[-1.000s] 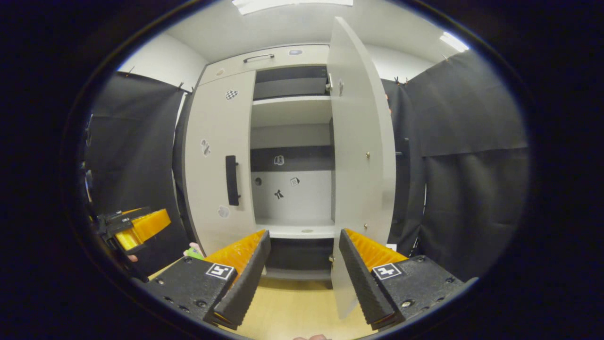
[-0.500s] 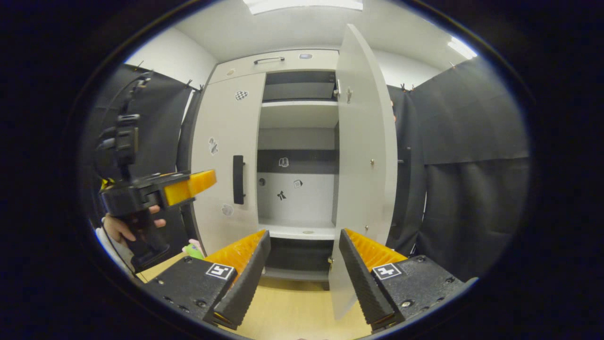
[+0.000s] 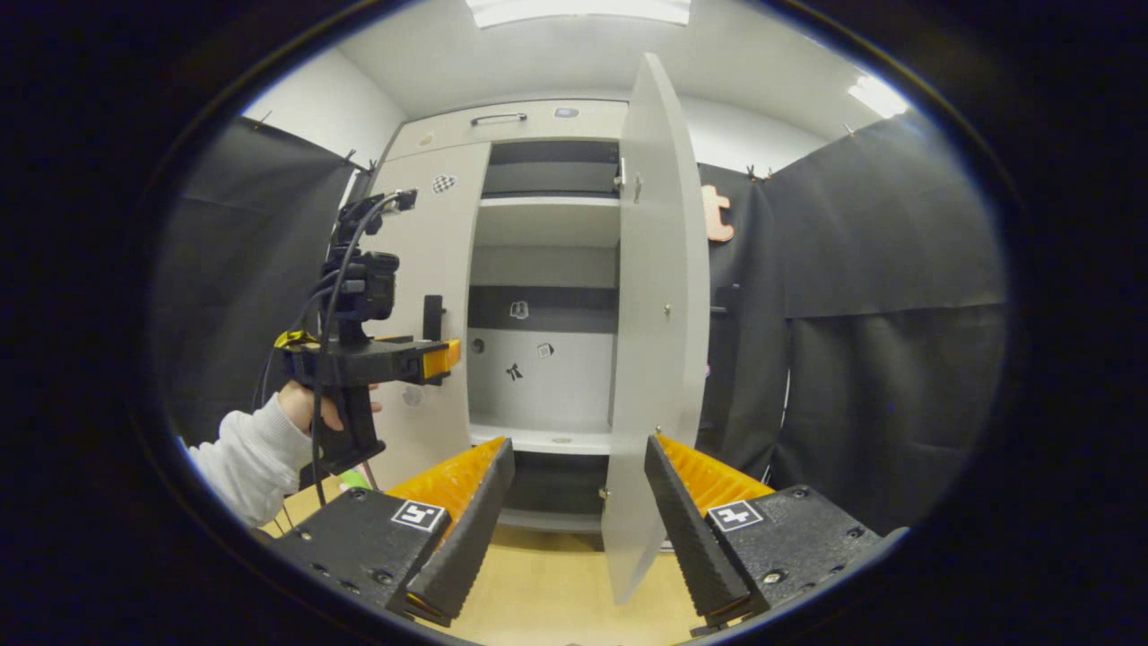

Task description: Open the right door of the double-door shoe cabinet with the right hand, and open the left door with the left hand.

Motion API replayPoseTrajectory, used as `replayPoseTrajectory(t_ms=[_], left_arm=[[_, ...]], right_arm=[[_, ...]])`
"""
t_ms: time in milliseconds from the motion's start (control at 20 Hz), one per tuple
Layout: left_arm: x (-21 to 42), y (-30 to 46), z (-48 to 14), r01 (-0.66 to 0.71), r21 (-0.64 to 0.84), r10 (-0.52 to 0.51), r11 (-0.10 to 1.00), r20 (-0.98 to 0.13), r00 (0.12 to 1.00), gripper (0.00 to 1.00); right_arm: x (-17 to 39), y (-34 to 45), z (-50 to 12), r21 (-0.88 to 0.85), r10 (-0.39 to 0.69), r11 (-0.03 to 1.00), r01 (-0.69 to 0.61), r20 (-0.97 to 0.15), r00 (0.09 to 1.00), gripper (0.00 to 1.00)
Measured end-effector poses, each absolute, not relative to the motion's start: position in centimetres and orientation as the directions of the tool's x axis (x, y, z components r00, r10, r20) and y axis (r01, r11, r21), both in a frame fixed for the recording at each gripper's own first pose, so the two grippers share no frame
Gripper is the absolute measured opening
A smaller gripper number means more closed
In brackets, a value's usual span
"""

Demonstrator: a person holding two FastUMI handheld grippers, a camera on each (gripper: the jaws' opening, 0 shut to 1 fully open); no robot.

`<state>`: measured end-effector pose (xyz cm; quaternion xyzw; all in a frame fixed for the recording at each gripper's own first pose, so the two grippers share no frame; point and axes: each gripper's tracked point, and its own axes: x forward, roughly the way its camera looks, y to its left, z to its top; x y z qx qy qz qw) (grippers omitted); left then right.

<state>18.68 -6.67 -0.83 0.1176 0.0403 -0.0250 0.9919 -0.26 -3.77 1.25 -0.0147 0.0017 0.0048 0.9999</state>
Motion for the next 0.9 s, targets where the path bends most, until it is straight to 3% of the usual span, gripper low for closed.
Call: replayPoseTrajectory(t_ms=[900], left_arm=[[21.2, -5.9, -1.3, 0.014, 0.197, 0.007, 0.98, -0.105, 0.994, 0.93]], right_arm=[[1.0, -4.8, 0.6, -0.013, 0.009, 1.0, -0.01, -0.012, 1.0, 0.92]])
